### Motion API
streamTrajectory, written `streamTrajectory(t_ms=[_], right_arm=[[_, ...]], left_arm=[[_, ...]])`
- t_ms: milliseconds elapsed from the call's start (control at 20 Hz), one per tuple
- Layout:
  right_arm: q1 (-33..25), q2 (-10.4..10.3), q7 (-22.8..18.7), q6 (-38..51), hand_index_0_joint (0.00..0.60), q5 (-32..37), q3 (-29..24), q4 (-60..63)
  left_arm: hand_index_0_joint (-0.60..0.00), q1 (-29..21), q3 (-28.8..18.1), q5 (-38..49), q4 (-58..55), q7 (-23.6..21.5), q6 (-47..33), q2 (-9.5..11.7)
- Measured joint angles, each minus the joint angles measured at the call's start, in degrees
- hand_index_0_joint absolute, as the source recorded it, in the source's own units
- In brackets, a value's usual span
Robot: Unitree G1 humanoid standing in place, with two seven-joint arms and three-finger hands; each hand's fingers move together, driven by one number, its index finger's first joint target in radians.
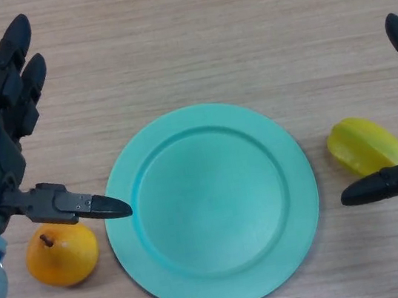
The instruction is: Pick up the yellow starfruit and place it on the plate
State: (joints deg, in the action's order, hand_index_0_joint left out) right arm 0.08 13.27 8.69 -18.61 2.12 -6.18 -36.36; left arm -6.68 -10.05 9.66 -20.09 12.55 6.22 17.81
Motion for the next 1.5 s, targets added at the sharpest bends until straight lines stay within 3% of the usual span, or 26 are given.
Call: streamTrajectory(t_ms=[100,400,600,800,850,900,950,1000,1050,1100,1150,1500], right_arm=[[-0.19,0.04,0.0,4.11,0.0,-0.46,-0.04,4.81],[-1.8,2.13,-0.6,22.47,0.0,-11.76,-0.49,31.65],[-4.93,3.51,-2.14,27.05,0.0,-11.83,-0.51,41.93],[-8.0,3.56,-2.58,28.37,0.0,-11.53,0.33,49.8],[-9.0,3.58,-3.07,29.45,0.05,-11.59,0.9,52.7],[-9.34,3.59,-3.11,30.09,0.15,-11.64,0.93,54.01],[-9.59,3.6,-3.33,30.62,0.3,-11.68,0.96,54.72],[-10.23,3.7,-3.74,32.58,0.4,-11.93,1.02,56.6],[-11.49,3.9,-4.99,34.08,0.542,-13.86,1.43,59.4],[-12.69,3.93,-6.84,36.14,0.6,-13.84,1.61,62.16],[-13.87,3.96,-8.58,36.04,0.6,-13.03,1.5,63.52],[-13.64,3.96,-8.78,33.09,0.6,-11.2,1.9,62.1]], left_arm=[[0.0,-0.05,0.0,0.0,0.2,-0.01,-0.01,-0.04],[0.0,-0.25,0.15,-0.11,1.73,-0.02,-0.14,-0.11],[0.0,-0.26,0.27,-0.09,2.49,-0.04,-0.39,-0.17],[0.0,-0.29,0.27,-0.08,2.55,-0.03,-0.86,-0.17],[0.0,-0.32,0.28,-0.08,2.55,-0.03,-1.1,-0.17],[0.0,-0.32,0.28,-0.07,2.55,-0.03,-1.19,-0.17],[0.0,-0.32,0.26,-0.07,2.56,-0.03,-1.19,-0.17],[0.0,-0.32,0.26,-0.07,2.57,-0.03,-1.21,-0.17],[0.0,-0.32,0.25,-0.05,2.62,-0.03,-1.27,-0.16],[0.0,-0.29,0.22,-0.05,2.67,-0.04,-1.32,-0.15],[0.0,-0.28,0.2,-0.02,2.69,-0.03,-1.38,-0.14],[0.0,-0.01,-0.02,-0.02,2.69,-0.03,-1.38,-0.06]])
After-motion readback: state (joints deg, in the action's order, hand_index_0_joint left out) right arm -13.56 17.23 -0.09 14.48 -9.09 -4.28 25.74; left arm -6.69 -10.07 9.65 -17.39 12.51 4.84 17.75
